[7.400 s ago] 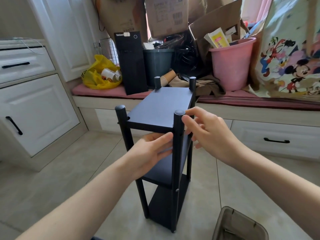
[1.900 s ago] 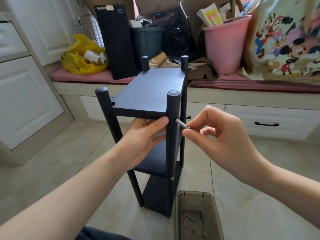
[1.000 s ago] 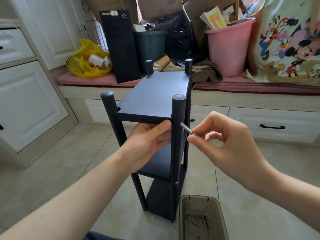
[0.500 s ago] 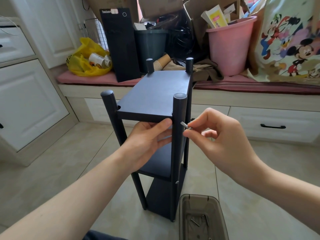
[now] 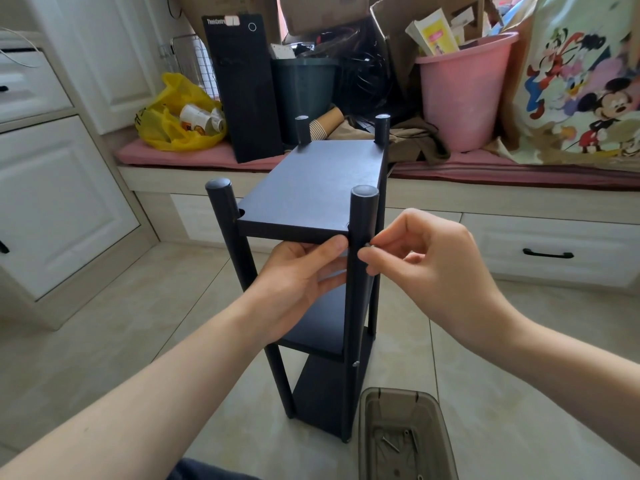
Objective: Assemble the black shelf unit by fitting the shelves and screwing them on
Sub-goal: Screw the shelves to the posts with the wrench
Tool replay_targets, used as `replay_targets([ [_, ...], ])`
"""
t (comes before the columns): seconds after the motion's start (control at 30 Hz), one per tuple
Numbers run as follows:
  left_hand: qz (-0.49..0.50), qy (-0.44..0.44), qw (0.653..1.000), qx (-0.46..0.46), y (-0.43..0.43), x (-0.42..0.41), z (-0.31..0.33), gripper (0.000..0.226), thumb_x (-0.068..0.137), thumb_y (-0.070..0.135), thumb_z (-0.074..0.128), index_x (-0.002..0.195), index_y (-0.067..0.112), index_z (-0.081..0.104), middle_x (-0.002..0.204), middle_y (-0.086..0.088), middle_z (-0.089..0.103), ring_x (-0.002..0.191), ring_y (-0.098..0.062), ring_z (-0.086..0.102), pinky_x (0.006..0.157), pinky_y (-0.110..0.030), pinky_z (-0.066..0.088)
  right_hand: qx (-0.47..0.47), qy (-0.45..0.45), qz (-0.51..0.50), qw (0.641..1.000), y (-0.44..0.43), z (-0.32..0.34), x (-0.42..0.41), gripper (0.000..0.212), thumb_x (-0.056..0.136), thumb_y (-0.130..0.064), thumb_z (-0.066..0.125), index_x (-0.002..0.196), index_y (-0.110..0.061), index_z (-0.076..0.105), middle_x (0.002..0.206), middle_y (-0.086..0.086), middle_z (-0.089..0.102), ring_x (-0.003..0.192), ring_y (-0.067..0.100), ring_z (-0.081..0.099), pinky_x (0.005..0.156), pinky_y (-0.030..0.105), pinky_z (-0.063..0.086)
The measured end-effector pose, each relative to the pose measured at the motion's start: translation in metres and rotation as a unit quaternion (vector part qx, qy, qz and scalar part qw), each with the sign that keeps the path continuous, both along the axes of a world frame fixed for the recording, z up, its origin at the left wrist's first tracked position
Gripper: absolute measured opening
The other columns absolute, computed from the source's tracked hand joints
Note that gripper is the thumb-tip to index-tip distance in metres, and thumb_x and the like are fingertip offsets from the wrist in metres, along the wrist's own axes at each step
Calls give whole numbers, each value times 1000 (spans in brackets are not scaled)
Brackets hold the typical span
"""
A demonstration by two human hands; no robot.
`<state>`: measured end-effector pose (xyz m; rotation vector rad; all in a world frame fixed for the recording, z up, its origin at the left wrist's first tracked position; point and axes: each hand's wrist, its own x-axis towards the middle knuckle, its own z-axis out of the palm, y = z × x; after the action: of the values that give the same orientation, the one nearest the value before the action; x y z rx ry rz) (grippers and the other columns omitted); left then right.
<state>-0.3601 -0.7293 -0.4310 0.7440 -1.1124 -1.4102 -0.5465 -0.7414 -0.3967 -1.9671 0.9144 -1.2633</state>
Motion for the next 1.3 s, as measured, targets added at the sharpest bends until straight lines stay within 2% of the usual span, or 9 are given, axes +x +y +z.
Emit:
replay_targets([
  [0.2,-3,-5,1000,-7,1,0,0,33,91,33,72,119,16,74,127,-13,70,121,-30,66,96,-35,55,23,-2,10,1000,0,0,-2,16,80,-21,81,75,-21,66,66,-9,71,65,5,69,59,12,47],
  [0.37,-1,0,1000,-3,0,0,0,41,86,38,76,119,14,74,128,-14,69,121,-31,65,97,-37,55,8,6,19,1000,1,-2,-1,20,82,-11,78,77,-19,61,70,-8,69,70,9,70,62,19,52],
  [0.43,-3,4,1000,-1,0,0,-1,41,87,38,76,119,13,73,128,-14,69,121,-30,65,96,-35,55,-5,16,12,1000,1,-3,0,23,82,-9,78,77,-20,58,70,-8,69,70,10,70,61,18,50],
  [0.6,-12,2,1000,-7,0,-1,-2,40,90,37,72,122,13,73,129,-14,69,123,-29,64,98,-35,54,-1,16,12,1000,0,0,-1,21,82,-13,79,76,-19,60,67,-7,70,69,10,69,60,13,46],
  [0.73,-9,2,1000,-7,0,0,-2,45,89,36,73,125,9,69,130,-16,68,124,-31,64,99,-37,54,7,16,16,1000,0,0,-1,19,84,-16,78,76,-20,61,68,-7,71,69,10,69,61,15,47],
  [0.9,-8,-2,1000,0,-1,0,-3,48,92,33,69,129,4,64,131,-17,67,124,-32,63,98,-35,54,-27,44,-5,999,2,-2,1,24,84,-14,77,78,-24,56,72,-14,67,68,10,63,61,12,44],
  [1.1,-9,-6,1000,-1,-1,-1,-3,42,92,33,69,127,8,68,131,-16,67,124,-32,63,100,-36,53,-67,78,-23,994,2,-2,-1,22,85,-13,76,80,-21,56,69,-14,62,70,8,59,62,10,43],
  [1.2,-14,-5,1000,-4,0,0,-3,40,93,33,68,126,10,69,131,-16,67,124,-31,63,101,-37,53,-36,54,-23,998,0,1,-1,21,80,-17,80,76,-21,60,65,-9,68,65,9,62,58,11,42],
  [1.3,-11,-6,1000,-4,0,0,-2,35,96,31,67,125,11,71,131,-15,68,123,-31,64,100,-37,53,66,5,23,998,-3,5,-2,17,80,-21,81,74,-17,65,66,-5,72,63,8,67,60,17,49],
])
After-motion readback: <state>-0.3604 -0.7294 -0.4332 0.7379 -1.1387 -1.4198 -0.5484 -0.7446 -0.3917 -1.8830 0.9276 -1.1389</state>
